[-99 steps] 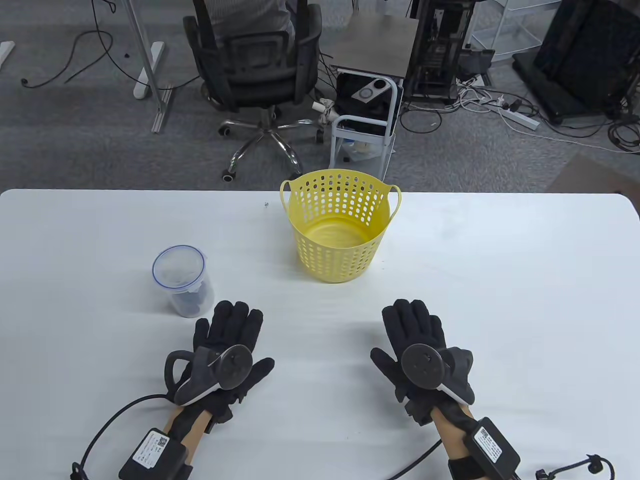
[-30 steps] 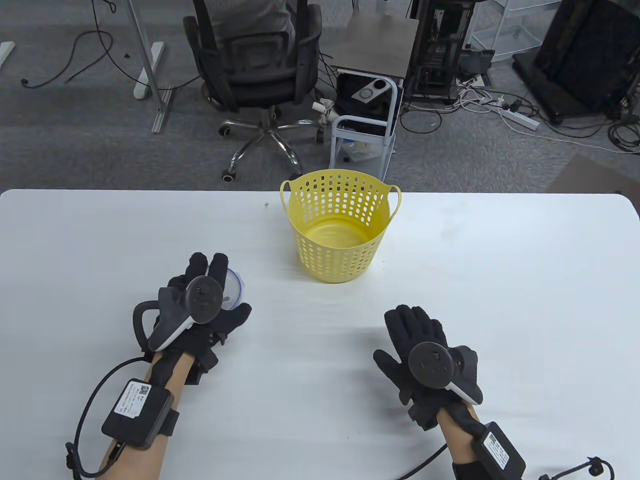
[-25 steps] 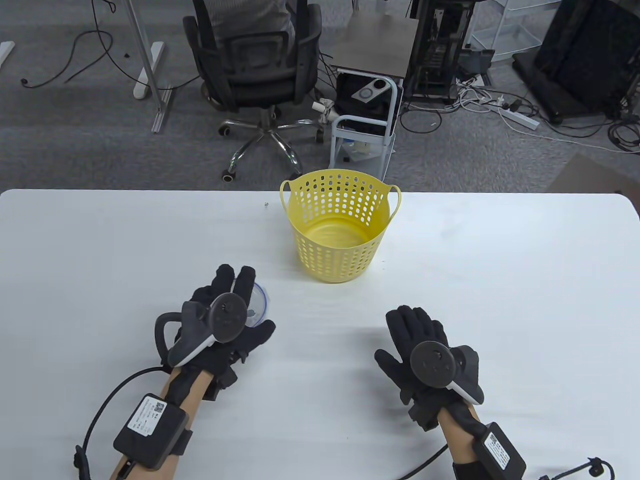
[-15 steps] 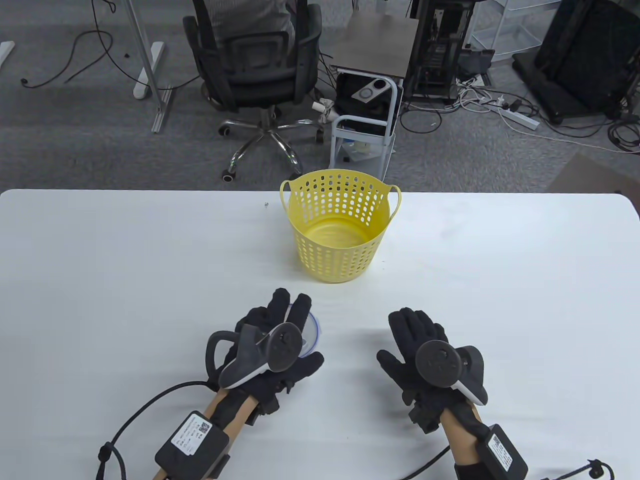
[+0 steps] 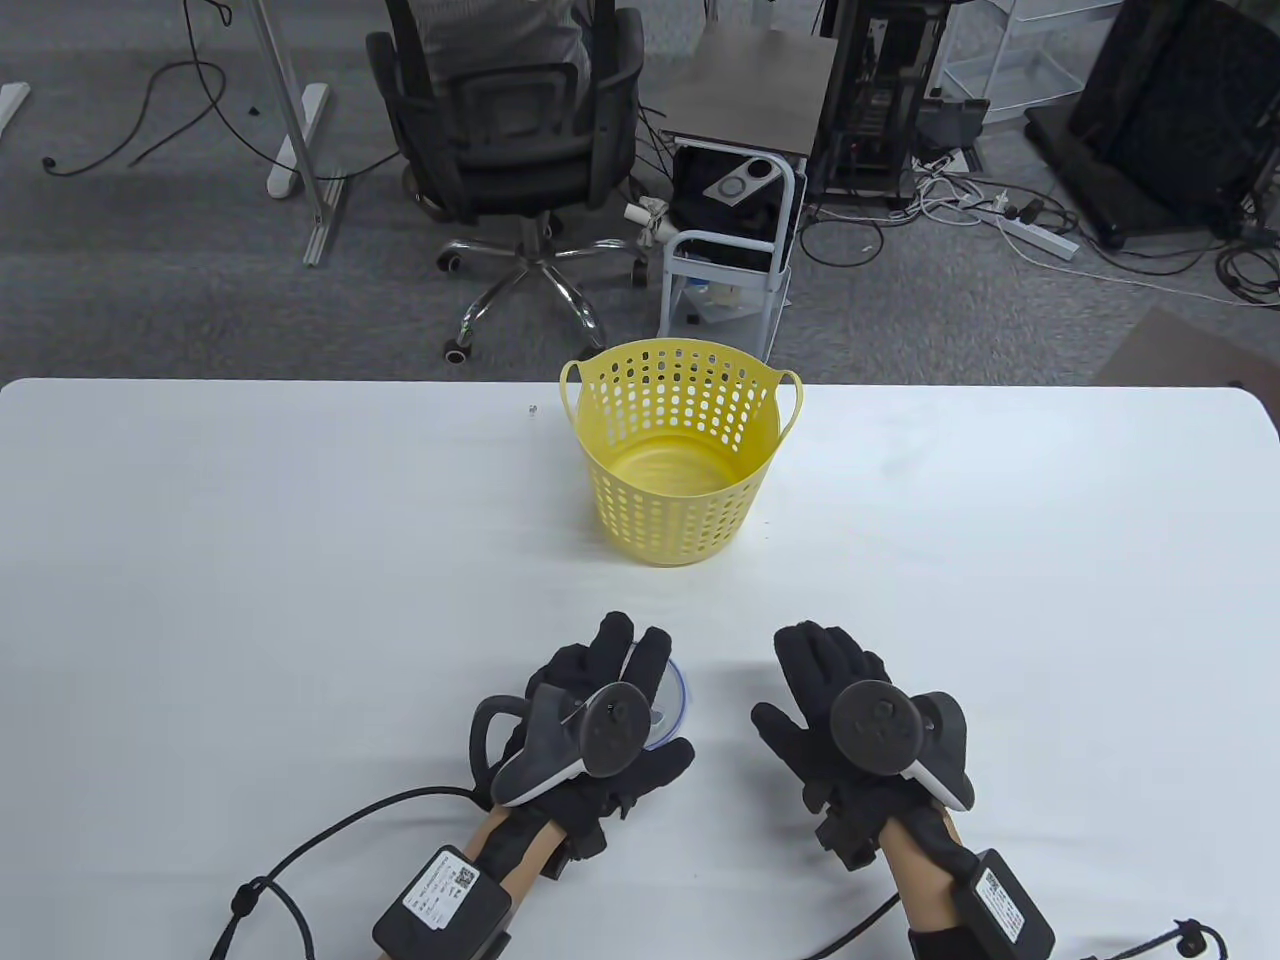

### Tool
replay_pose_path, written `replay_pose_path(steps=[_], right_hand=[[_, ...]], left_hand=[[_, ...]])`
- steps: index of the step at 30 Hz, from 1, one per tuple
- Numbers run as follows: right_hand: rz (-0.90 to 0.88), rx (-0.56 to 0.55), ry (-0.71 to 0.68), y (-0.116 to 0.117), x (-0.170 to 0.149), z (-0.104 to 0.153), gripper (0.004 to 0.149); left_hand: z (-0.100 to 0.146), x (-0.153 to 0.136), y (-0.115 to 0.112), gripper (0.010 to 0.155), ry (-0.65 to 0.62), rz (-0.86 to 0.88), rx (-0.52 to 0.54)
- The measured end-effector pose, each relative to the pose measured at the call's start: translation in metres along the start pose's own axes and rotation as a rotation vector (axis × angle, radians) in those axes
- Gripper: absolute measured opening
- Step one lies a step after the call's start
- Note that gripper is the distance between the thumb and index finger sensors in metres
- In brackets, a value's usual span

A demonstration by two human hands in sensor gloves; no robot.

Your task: Pour Go stones into a laundry basket

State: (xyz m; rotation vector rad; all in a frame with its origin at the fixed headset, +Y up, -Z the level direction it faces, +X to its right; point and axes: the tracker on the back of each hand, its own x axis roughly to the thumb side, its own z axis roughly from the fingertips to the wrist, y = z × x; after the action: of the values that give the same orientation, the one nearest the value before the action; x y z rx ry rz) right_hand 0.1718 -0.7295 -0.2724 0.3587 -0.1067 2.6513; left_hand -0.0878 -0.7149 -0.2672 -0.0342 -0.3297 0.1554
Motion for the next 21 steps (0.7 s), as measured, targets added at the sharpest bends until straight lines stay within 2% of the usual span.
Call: replay_pose_path(steps=[7, 13, 21], right_hand=[[-0.015, 0.014, -0.019, 0.004, 0.004, 0.000, 0.080], [-0.104, 0.020, -0.012, 0.009, 0.003, -0.001, 0.079], [-0.266, -0.037, 0.051, 0.002, 0.005, -0.003, 0.070]], left_hand=[[0.002, -0.001, -0.004, 0.102, -0.007, 0.002, 0.001], [0.007, -0.015, 0.000, 0.103, -0.047, 0.161, 0.068], [0.012, -0.056, 0.007, 0.097, 0.098, 0.280, 0.079]])
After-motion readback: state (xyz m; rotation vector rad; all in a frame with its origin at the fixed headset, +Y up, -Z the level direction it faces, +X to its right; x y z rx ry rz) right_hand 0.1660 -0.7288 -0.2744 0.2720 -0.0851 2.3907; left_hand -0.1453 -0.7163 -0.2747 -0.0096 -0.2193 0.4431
